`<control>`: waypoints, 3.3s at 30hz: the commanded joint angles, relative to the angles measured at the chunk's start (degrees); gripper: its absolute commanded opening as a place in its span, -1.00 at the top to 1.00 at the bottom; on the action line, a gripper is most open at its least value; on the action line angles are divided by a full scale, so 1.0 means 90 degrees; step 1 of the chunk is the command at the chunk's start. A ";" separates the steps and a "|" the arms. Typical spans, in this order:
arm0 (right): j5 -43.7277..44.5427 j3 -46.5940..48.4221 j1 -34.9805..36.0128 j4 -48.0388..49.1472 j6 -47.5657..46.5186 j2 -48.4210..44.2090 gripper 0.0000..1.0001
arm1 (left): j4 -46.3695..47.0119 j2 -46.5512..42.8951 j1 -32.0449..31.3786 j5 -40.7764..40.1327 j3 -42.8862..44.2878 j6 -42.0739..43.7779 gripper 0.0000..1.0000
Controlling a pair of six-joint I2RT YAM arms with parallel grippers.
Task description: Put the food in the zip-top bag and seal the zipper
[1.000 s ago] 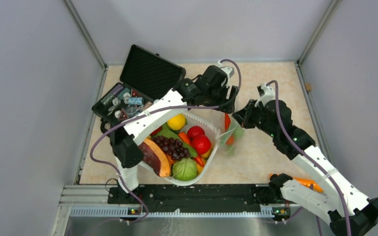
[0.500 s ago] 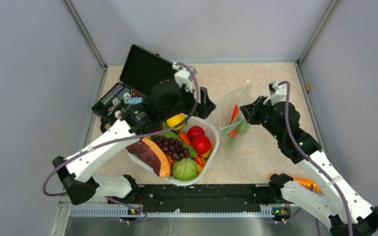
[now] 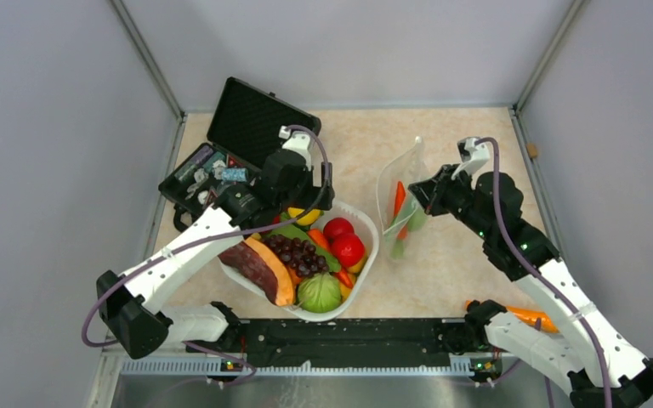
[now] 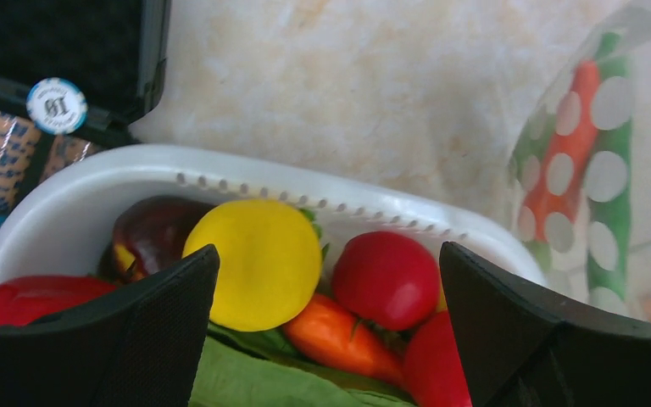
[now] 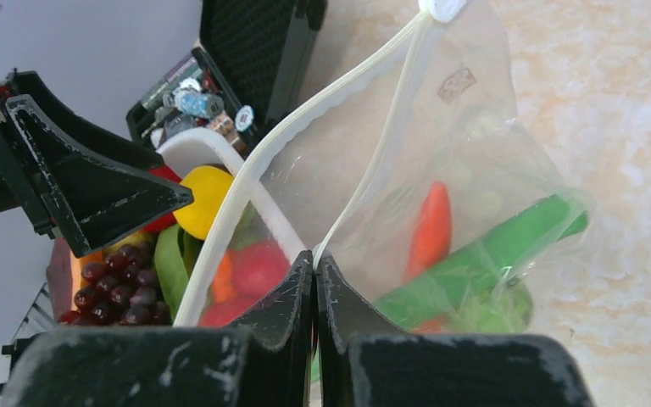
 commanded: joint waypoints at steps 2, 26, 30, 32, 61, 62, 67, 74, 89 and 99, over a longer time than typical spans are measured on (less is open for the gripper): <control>0.0000 0.0134 -0.0044 -0.0085 0.0100 0.0237 1.00 | -0.0841 0.0120 0.0086 -0.0785 0.0086 0.0456 -0.97; -0.0217 -0.0024 -0.0042 0.0167 0.0334 0.0178 1.00 | -0.0635 0.0833 0.0554 0.0040 -0.0527 0.0639 -0.65; -0.0190 -0.0032 -0.0044 0.0170 0.0340 0.0180 1.00 | -0.0637 0.0715 0.0555 0.0161 -0.0430 0.0585 -0.34; -0.0178 -0.0039 -0.0044 0.0180 0.0348 0.0196 1.00 | -0.0611 0.0609 0.0554 0.0175 -0.0389 0.0587 -0.26; -0.0254 -0.0207 -0.0042 0.0280 0.0471 0.0239 1.00 | 0.3307 -0.1228 0.0546 0.3826 -0.1069 -0.0149 0.04; -0.0272 -0.0209 -0.0044 0.0285 0.0483 0.0258 1.00 | 0.3715 -0.1146 0.0544 0.4187 -0.1099 -0.0301 0.04; -0.0324 -0.0188 -0.0044 0.0274 0.0508 0.0281 1.00 | 0.4593 -0.0579 0.0269 0.5039 -0.0949 -0.0750 0.03; -0.0384 -0.0167 -0.0044 0.0268 0.0524 0.0262 1.00 | 0.4719 0.0008 -0.0340 0.5233 -0.0655 -0.0320 -0.07; -0.0655 -0.0076 -0.0044 0.0371 0.0503 0.0138 1.00 | 0.2706 0.0945 -0.1016 0.3436 0.0594 0.0712 -0.09; -0.0528 -0.0008 -0.0044 0.0287 0.0498 -0.0019 1.00 | 0.2333 0.1242 -0.1054 0.3145 0.0671 0.0935 -0.12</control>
